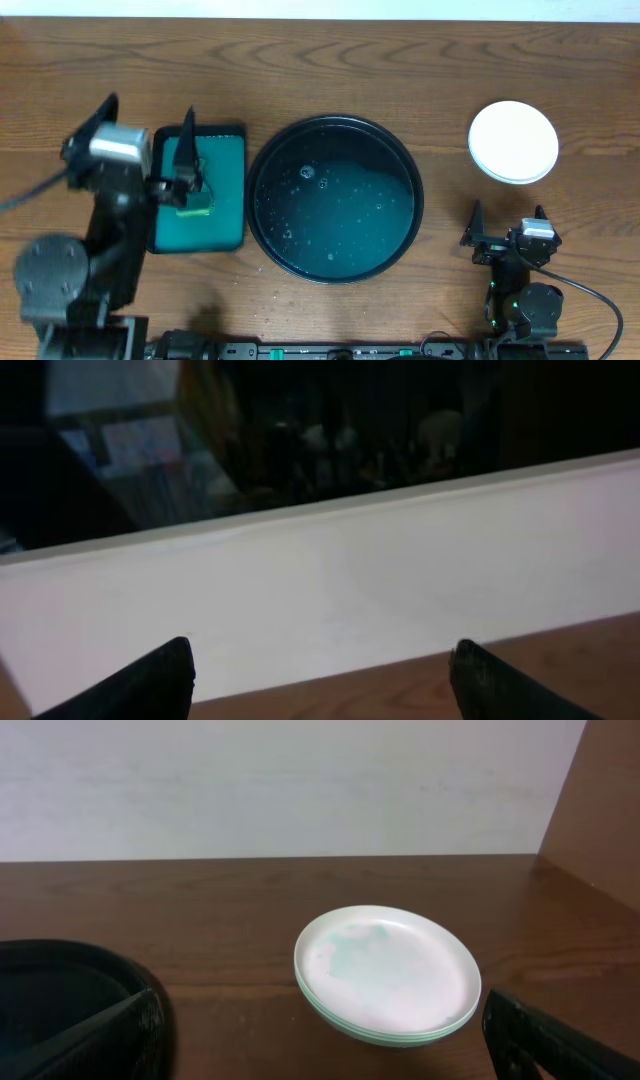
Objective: Clean dirty plates on tray and stack at the side
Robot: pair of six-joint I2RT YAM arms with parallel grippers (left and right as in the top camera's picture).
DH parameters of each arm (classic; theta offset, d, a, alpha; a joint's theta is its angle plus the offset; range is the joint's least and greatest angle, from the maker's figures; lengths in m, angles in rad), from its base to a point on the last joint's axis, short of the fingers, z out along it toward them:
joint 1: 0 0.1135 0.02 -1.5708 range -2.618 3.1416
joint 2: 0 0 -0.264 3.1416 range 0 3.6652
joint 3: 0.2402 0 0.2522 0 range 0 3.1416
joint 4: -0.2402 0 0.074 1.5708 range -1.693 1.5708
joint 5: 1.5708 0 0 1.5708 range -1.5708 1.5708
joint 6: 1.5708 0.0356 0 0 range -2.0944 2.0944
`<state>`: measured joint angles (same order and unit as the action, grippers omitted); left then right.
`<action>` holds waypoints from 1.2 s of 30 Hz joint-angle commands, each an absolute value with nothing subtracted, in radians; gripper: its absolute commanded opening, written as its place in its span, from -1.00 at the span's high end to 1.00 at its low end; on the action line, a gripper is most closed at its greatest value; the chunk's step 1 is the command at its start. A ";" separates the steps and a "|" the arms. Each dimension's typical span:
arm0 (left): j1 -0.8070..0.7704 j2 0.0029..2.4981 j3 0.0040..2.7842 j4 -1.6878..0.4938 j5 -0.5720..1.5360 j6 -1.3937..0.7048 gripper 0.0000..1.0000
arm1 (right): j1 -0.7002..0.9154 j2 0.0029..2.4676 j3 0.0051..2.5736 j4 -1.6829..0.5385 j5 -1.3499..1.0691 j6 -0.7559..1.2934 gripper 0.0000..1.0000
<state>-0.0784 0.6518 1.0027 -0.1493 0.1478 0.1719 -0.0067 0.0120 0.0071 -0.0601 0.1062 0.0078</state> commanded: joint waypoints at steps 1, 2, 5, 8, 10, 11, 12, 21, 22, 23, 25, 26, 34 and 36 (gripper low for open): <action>-0.052 0.548 0.870 -0.077 0.150 0.130 -0.64 | -0.001 0.005 0.005 -0.064 0.118 0.022 -0.99; -0.049 0.519 0.833 -0.055 0.150 0.120 -0.64 | -0.001 0.005 0.005 -0.064 0.118 0.022 -0.99; -0.043 0.425 0.706 0.014 0.150 0.094 -0.64 | -0.001 0.005 0.005 -0.064 0.119 0.022 -0.98; -0.033 0.334 0.581 0.074 0.149 0.053 -0.64 | -0.001 0.005 0.005 -0.064 0.119 0.022 -0.98; -0.021 0.279 0.505 0.103 0.150 0.017 -0.64 | -0.001 0.005 0.005 -0.064 0.118 0.022 -0.98; -0.015 0.252 0.468 0.115 0.149 -0.003 -0.64 | -0.001 0.005 0.005 -0.064 0.118 0.022 -0.98; -0.010 0.228 0.437 0.123 0.149 -0.019 -0.64 | -0.001 0.005 0.005 -0.064 0.119 0.022 -0.99; 0.018 0.041 0.193 0.187 0.150 -0.098 -0.64 | -0.001 0.005 0.006 -0.064 0.119 0.022 -0.99; 0.019 0.025 0.169 0.196 0.149 -0.109 -0.64 | -0.001 0.005 0.005 -0.064 0.119 0.022 -0.98; 0.020 0.015 0.153 0.202 0.150 -0.112 -0.64 | -0.001 0.005 0.005 -0.064 0.119 0.022 -0.99; 0.022 0.001 0.124 0.212 0.149 -0.127 -0.64 | -0.001 0.005 0.005 -0.064 0.118 0.022 -0.98; 0.025 0.002 0.114 0.216 0.149 -0.136 -0.64 | -0.001 0.005 0.005 -0.064 0.118 0.022 -0.99; 0.031 0.002 0.070 0.216 0.145 -0.137 -0.64 | -0.001 0.005 0.005 -0.064 0.118 0.022 -0.98; 0.032 0.002 0.055 0.216 0.146 -0.137 -0.64 | -0.001 0.005 0.005 -0.064 0.119 0.022 -0.98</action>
